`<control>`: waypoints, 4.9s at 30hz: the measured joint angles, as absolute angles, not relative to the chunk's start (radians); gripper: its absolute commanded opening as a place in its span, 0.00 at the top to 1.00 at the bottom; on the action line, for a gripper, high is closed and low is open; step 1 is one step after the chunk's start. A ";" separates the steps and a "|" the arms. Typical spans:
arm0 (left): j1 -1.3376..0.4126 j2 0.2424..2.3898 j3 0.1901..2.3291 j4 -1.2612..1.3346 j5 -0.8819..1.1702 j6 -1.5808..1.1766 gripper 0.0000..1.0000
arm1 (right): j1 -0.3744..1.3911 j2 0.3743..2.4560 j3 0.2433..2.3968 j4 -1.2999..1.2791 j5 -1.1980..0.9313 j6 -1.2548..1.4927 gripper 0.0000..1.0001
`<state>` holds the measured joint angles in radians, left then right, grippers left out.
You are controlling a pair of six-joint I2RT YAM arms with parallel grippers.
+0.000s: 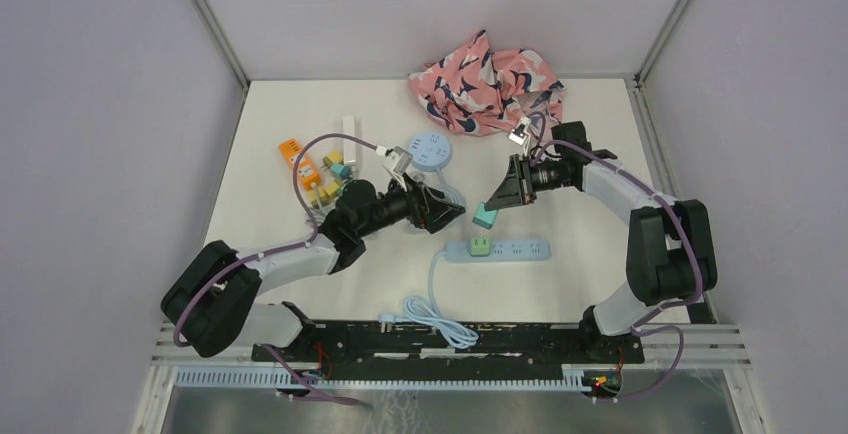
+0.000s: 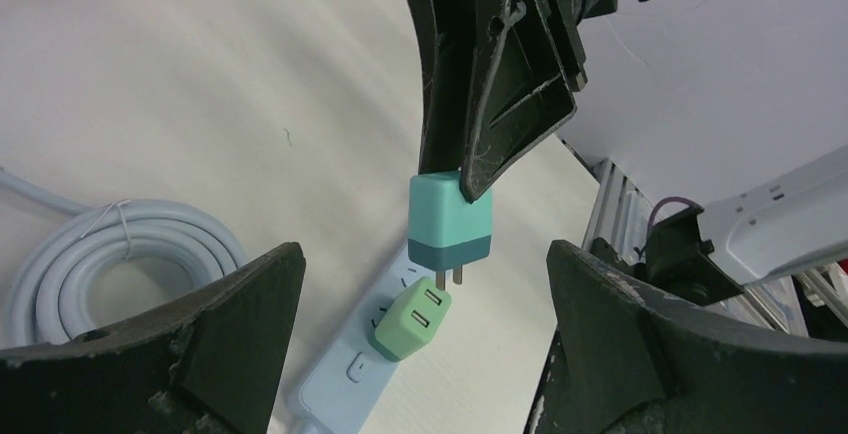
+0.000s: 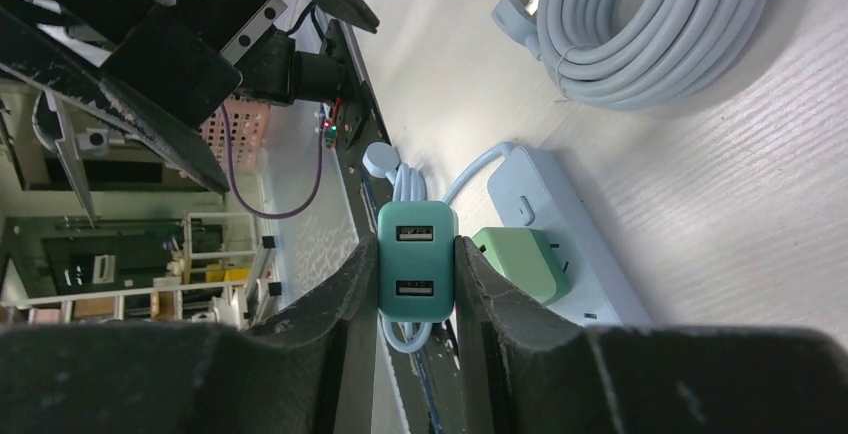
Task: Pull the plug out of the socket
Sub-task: Place the plug at the center of the board.
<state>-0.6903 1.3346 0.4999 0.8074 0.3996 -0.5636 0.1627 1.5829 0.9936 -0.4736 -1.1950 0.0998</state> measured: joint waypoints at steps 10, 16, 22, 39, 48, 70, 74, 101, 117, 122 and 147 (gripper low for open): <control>-0.949 1.378 0.808 0.319 -0.084 -0.532 0.06 | 0.158 1.621 1.012 -0.488 -1.177 0.154 0.97; -1.067 1.478 0.969 0.093 -0.352 -0.518 0.14 | 0.155 1.621 1.012 -0.488 -1.168 0.160 0.97; -1.135 1.555 1.073 -0.039 -0.483 -0.516 0.35 | 0.154 1.621 1.012 -0.488 -1.166 0.161 0.98; -1.144 1.690 1.185 -0.129 -0.478 -0.484 0.38 | 0.152 1.621 1.013 -0.490 -1.162 0.161 1.00; -1.134 1.727 1.203 -0.139 -0.426 -0.451 0.97 | 0.148 1.626 1.013 -0.494 -1.155 0.160 0.87; -1.075 1.625 1.065 -0.183 -0.736 -0.405 0.97 | 0.148 1.620 1.019 -0.514 -1.148 0.107 0.44; -1.003 1.614 1.049 -0.234 -0.772 -0.453 0.97 | 0.148 1.620 1.019 -0.514 -1.147 0.107 0.44; -0.551 1.676 1.035 -0.446 -0.725 -0.755 0.81 | 0.148 1.620 1.019 -0.516 -1.143 0.104 0.45; -0.540 1.710 1.071 -0.530 -0.723 -0.804 0.14 | 0.148 1.620 1.019 -0.517 -1.143 0.103 0.45; -0.540 1.706 1.071 -0.530 -0.698 -0.803 0.07 | 0.148 1.620 1.019 -0.517 -1.143 0.099 0.45; -0.559 1.280 0.684 0.098 0.064 -0.521 0.12 | 0.148 1.580 1.019 -0.514 -1.143 0.054 0.46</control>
<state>-0.5587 1.2797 0.6838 0.0982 0.0639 -0.5205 0.1482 1.5803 1.0191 -0.5144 -1.1431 0.0540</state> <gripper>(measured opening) 0.901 0.546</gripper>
